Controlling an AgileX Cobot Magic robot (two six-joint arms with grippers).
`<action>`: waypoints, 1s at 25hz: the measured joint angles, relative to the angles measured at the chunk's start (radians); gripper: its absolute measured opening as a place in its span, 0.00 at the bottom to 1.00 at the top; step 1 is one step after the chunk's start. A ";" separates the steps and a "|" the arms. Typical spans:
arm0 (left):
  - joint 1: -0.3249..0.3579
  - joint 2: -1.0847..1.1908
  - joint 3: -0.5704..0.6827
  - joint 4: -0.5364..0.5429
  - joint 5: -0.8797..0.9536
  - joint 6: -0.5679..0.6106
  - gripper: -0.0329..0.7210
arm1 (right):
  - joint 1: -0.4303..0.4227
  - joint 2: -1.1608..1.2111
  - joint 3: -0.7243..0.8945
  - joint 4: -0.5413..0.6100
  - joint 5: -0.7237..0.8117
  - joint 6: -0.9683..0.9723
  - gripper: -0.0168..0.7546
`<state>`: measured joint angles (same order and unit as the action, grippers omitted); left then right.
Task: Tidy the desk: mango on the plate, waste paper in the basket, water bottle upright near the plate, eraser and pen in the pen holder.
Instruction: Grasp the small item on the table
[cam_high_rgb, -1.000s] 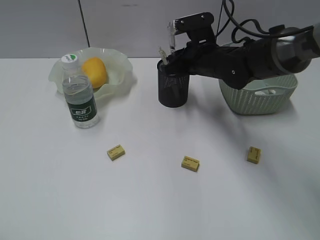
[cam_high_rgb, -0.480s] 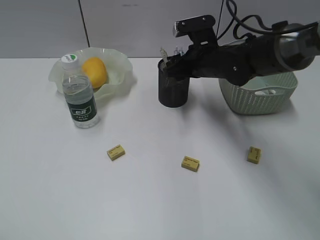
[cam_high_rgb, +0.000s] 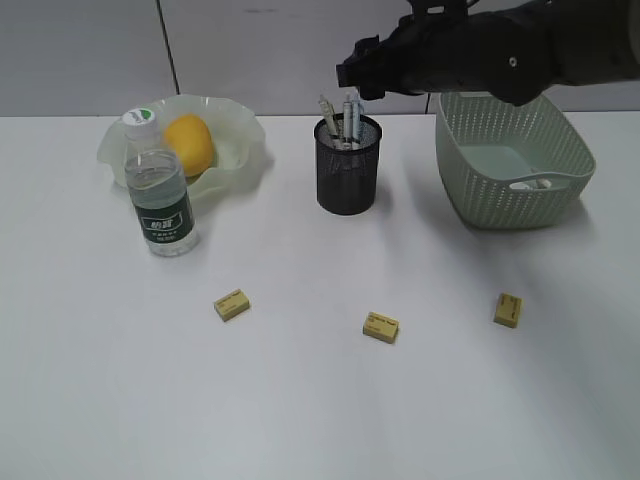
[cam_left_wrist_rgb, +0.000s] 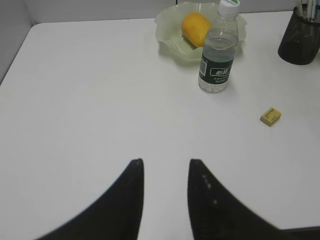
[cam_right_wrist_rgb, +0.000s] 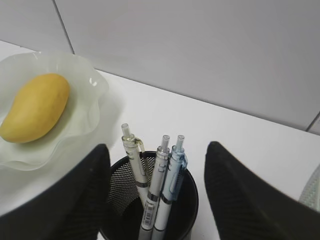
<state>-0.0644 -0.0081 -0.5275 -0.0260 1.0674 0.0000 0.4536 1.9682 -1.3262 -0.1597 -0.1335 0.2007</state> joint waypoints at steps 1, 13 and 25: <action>0.000 0.000 0.000 0.000 0.000 0.000 0.36 | 0.000 -0.011 0.000 0.000 0.020 0.009 0.64; 0.000 0.000 0.000 0.000 0.000 0.000 0.36 | -0.011 -0.125 -0.221 0.067 0.843 0.028 0.49; 0.000 0.000 0.000 0.000 0.000 0.000 0.36 | -0.302 -0.131 -0.285 0.109 1.147 -0.013 0.48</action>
<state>-0.0644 -0.0081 -0.5275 -0.0260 1.0674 0.0000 0.1512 1.8371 -1.6114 -0.0505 1.0139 0.1881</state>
